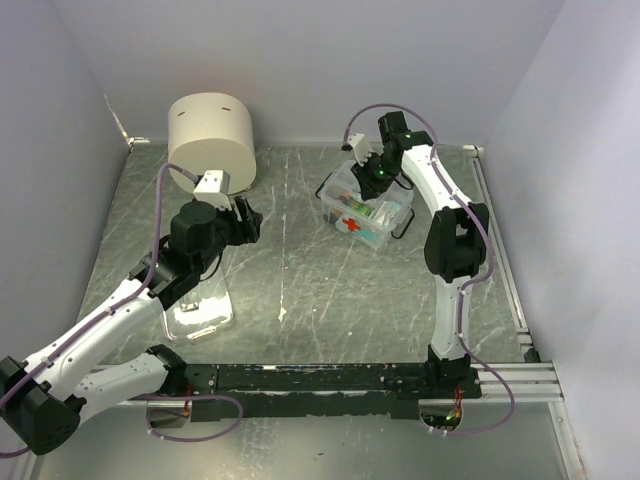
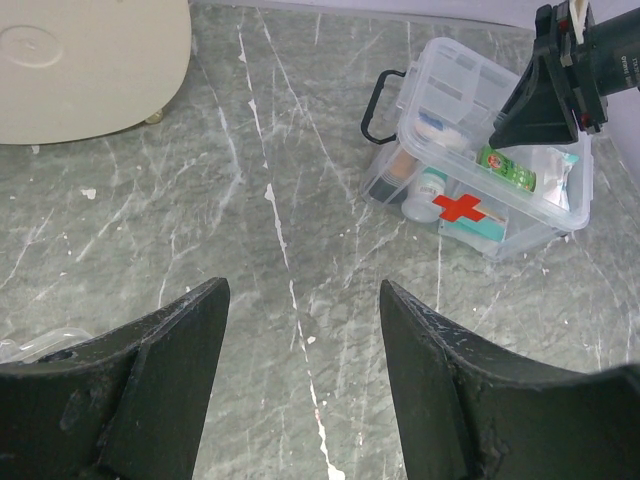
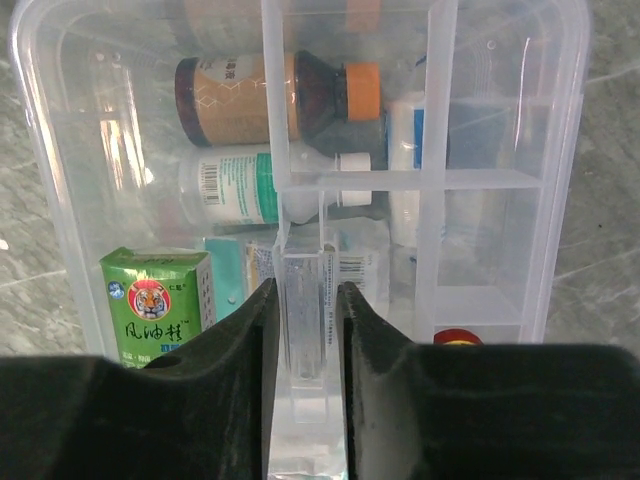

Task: Organize the medicine kit

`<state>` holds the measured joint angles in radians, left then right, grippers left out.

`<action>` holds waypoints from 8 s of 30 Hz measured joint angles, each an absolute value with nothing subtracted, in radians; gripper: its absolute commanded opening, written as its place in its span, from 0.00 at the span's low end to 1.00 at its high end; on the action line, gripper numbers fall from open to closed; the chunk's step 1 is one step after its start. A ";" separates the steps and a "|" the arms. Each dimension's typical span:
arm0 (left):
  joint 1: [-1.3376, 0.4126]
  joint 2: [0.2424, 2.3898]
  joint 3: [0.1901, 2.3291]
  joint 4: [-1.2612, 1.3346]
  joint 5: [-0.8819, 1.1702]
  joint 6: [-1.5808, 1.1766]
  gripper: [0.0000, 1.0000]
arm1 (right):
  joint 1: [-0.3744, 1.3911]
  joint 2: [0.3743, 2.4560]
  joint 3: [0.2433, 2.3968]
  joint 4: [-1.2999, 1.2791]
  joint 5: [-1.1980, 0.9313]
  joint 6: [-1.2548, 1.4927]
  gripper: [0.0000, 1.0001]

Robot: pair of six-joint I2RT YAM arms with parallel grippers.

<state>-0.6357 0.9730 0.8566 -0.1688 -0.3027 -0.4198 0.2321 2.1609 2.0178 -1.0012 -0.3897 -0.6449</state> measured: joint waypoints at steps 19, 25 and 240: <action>-0.636 0.945 0.857 -0.172 -0.310 -0.424 0.73 | 0.237 1.973 1.886 -0.862 -0.280 -0.434 0.65; -0.636 0.941 0.862 -0.264 -0.419 -0.486 0.74 | 0.237 1.726 1.703 -0.688 -0.122 -0.198 0.65; -0.493 0.844 1.062 -0.461 1.281 -0.149 0.07 | 0.642 1.288 1.370 -0.562 -1.188 -0.922 0.47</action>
<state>-0.4931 0.8436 1.0622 -0.4614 1.2812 -0.1490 0.6418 1.2884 1.3705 -0.5621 -1.1877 -0.9218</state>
